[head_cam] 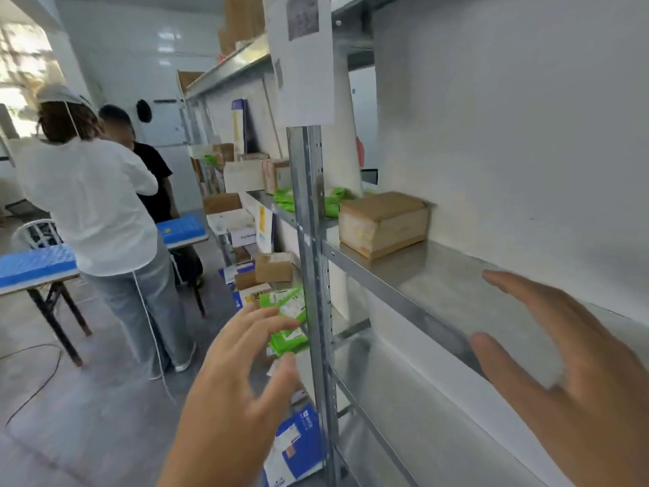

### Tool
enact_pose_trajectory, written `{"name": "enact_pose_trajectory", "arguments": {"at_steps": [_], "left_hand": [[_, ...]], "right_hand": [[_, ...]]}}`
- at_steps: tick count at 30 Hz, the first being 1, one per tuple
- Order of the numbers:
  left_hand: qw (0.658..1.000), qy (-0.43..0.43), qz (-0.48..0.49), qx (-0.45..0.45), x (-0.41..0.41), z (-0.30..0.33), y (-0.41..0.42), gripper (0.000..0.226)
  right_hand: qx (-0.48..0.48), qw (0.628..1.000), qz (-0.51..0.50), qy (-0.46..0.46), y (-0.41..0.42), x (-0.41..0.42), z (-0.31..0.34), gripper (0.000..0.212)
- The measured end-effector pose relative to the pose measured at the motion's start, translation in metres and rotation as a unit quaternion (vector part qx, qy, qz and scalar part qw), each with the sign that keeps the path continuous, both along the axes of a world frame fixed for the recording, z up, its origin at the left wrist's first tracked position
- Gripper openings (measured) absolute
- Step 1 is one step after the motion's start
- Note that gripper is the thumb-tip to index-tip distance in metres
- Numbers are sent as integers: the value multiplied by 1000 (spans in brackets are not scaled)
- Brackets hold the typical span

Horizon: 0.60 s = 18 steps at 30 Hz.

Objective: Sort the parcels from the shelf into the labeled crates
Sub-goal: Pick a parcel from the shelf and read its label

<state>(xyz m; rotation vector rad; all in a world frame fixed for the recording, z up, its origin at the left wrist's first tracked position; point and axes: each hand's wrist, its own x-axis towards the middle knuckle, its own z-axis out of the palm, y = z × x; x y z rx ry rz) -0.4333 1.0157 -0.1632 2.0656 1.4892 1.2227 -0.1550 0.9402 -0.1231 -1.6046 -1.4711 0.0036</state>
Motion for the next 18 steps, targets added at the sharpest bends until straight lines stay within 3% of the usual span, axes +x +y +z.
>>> {"name": "enact_pose_trajectory", "arguments": {"at_steps": [7, 12, 18], "left_hand": [[996, 39, -80, -2, 77, 48, 118, 39], [995, 52, -88, -13, 126, 82, 208, 44], [985, -14, -57, -161, 162, 84, 256, 53]], "right_hand": [[-71, 997, -5, 35, 111, 3, 8, 62], [-131, 989, -16, 74, 163, 1, 23, 82], [-129, 983, -30, 128, 188, 5, 27, 97]]}}
